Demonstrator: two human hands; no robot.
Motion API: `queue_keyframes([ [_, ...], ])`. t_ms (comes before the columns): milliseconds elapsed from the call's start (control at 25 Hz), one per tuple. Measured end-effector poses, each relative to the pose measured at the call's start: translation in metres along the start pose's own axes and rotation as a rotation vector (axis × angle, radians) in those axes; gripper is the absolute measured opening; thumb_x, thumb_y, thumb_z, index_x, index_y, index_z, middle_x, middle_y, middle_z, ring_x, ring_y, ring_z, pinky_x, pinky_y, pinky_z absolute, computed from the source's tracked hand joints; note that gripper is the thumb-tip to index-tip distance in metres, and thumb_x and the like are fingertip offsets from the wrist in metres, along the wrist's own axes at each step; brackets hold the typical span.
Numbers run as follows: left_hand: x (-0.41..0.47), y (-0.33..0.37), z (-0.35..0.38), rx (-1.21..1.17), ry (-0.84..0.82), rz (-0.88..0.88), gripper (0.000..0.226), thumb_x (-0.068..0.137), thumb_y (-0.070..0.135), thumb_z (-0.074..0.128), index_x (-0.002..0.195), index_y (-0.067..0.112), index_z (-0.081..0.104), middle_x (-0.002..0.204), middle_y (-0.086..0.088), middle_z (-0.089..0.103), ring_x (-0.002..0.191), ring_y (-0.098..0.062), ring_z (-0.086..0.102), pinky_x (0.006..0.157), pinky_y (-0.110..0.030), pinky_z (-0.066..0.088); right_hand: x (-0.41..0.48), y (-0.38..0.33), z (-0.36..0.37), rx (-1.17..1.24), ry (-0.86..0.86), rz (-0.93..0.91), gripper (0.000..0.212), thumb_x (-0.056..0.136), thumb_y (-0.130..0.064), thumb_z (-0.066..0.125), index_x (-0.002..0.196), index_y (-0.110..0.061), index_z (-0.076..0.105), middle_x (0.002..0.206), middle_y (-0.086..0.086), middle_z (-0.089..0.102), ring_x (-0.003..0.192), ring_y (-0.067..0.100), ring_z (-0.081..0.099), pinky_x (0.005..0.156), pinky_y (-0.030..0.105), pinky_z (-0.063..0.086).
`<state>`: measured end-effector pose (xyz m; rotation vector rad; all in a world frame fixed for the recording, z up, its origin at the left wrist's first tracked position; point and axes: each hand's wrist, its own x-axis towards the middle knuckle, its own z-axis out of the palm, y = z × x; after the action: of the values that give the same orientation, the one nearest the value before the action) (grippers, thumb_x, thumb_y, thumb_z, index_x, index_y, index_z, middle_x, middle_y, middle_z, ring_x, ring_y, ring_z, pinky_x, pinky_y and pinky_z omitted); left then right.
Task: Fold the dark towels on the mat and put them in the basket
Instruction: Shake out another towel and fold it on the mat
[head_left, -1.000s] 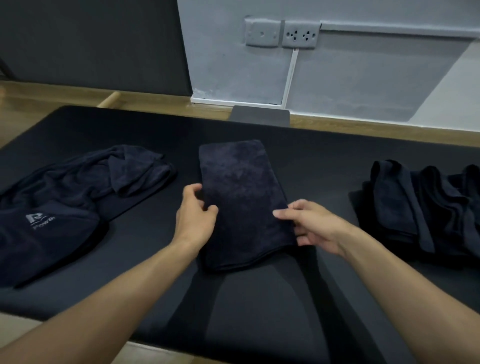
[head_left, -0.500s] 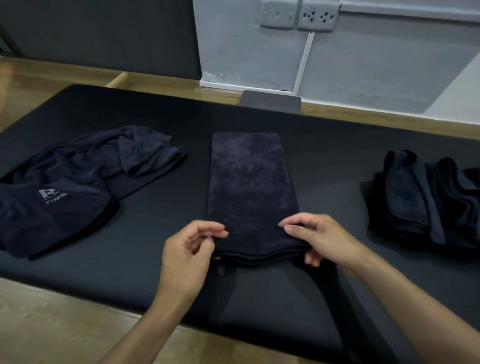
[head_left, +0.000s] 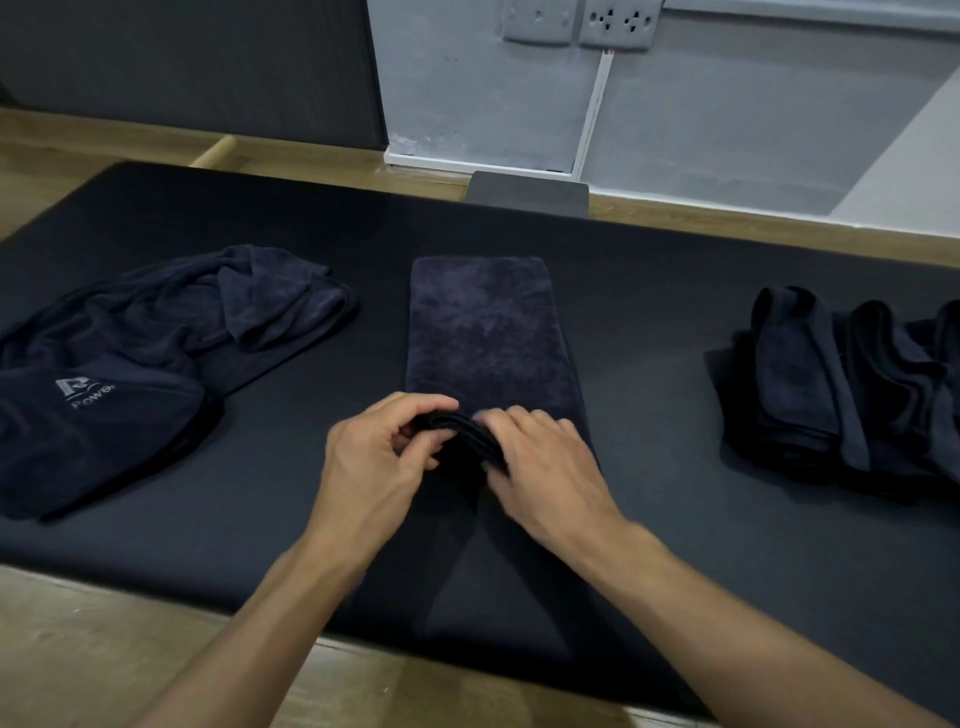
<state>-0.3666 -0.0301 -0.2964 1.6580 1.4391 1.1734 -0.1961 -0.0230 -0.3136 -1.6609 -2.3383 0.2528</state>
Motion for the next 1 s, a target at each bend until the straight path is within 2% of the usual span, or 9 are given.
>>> queue_keyframes([
  [160, 0.005, -0.017, -0.024, -0.029, 0.016, -0.224, 0.029, 0.085, 0.01, 0.074, 0.085, 0.04, 0.073, 0.069, 0.006, 0.069, 0.061, -0.004, 0.062, 0.059, -0.014, 0.051, -0.005, 0.041, -0.004, 0.281, 0.081, -0.067, 0.023, 0.085, -0.022, 0.07, 0.109, -0.025, 0.07, 0.098, -0.009, 0.07, 0.092, 0.017, 0.064, 0.085, 0.033, 0.049],
  [280, 0.008, -0.026, -0.033, -0.044, -0.022, -0.335, 0.019, 0.088, 0.013, 0.07, 0.086, 0.032, 0.072, 0.068, 0.012, 0.07, 0.057, 0.0, 0.057, 0.056, -0.013, 0.047, -0.009, 0.059, -0.023, 0.617, -0.034, 0.125, 0.012, 0.086, -0.024, 0.074, 0.094, -0.033, 0.073, 0.086, -0.011, 0.071, 0.089, 0.012, 0.065, 0.085, 0.024, 0.048],
  [360, 0.011, -0.03, -0.034, -0.04, -0.093, -0.409, 0.014, 0.09, 0.014, 0.068, 0.086, 0.027, 0.072, 0.06, 0.01, 0.066, 0.053, -0.003, 0.052, 0.053, -0.017, 0.044, -0.009, 0.068, -0.028, 0.754, -0.152, 0.237, 0.004, 0.09, -0.026, 0.069, 0.091, -0.027, 0.073, 0.086, -0.005, 0.074, 0.089, 0.016, 0.068, 0.086, 0.03, 0.051],
  [480, 0.016, -0.031, -0.031, -0.007, -0.138, -0.473, 0.007, 0.089, 0.018, 0.07, 0.088, 0.024, 0.073, 0.057, 0.009, 0.064, 0.052, -0.007, 0.051, 0.052, -0.019, 0.044, -0.003, 0.068, -0.026, 0.726, -0.244, 0.374, 0.021, 0.092, -0.036, 0.065, 0.087, -0.016, 0.072, 0.089, 0.004, 0.075, 0.088, 0.021, 0.069, 0.086, 0.039, 0.052],
  [640, 0.022, -0.033, -0.022, 0.036, -0.045, -0.503, 0.004, 0.085, 0.024, 0.076, 0.083, 0.026, 0.072, 0.058, 0.002, 0.061, 0.051, -0.011, 0.051, 0.052, -0.025, 0.046, 0.007, 0.062, -0.023, 0.485, -0.21, 0.524, 0.023, 0.088, -0.039, 0.069, 0.091, -0.017, 0.063, 0.078, -0.004, 0.063, 0.076, 0.015, 0.059, 0.068, 0.027, 0.045],
  [720, 0.023, -0.033, -0.019, 0.114, -0.03, -0.471, 0.007, 0.084, 0.028, 0.076, 0.082, 0.027, 0.07, 0.057, -0.001, 0.057, 0.052, -0.011, 0.052, 0.055, -0.031, 0.05, 0.002, 0.055, -0.019, 0.171, 0.023, 0.371, 0.027, 0.085, -0.03, 0.073, 0.106, -0.022, 0.058, 0.092, -0.005, 0.058, 0.086, 0.017, 0.054, 0.074, 0.03, 0.043],
  [800, 0.024, -0.034, -0.017, 0.216, -0.009, -0.433, 0.009, 0.082, 0.032, 0.077, 0.084, 0.029, 0.069, 0.062, -0.002, 0.059, 0.057, -0.011, 0.055, 0.06, -0.033, 0.051, -0.006, 0.051, -0.009, -0.104, 0.233, -0.013, 0.032, 0.082, -0.01, 0.064, 0.111, -0.022, 0.063, 0.103, -0.001, 0.057, 0.095, 0.023, 0.051, 0.076, 0.036, 0.04],
  [880, 0.023, -0.035, -0.016, 0.332, 0.029, -0.368, 0.014, 0.081, 0.034, 0.079, 0.087, 0.032, 0.067, 0.076, 0.005, 0.061, 0.065, -0.008, 0.058, 0.06, -0.026, 0.048, -0.014, 0.052, 0.003, -0.129, 0.231, -0.24, 0.033, 0.08, -0.01, 0.052, 0.105, -0.022, 0.07, 0.103, -0.002, 0.062, 0.096, 0.024, 0.054, 0.074, 0.034, 0.036],
  [1000, 0.013, -0.041, -0.018, 0.443, 0.036, -0.043, 0.008, 0.085, 0.028, 0.075, 0.09, 0.026, 0.069, 0.095, 0.014, 0.058, 0.072, -0.005, 0.057, 0.063, -0.019, 0.046, -0.021, 0.062, 0.005, -0.033, 0.105, -0.218, 0.032, 0.085, -0.029, 0.052, 0.111, -0.024, 0.07, 0.113, -0.009, 0.063, 0.104, 0.016, 0.057, 0.081, 0.032, 0.04],
])
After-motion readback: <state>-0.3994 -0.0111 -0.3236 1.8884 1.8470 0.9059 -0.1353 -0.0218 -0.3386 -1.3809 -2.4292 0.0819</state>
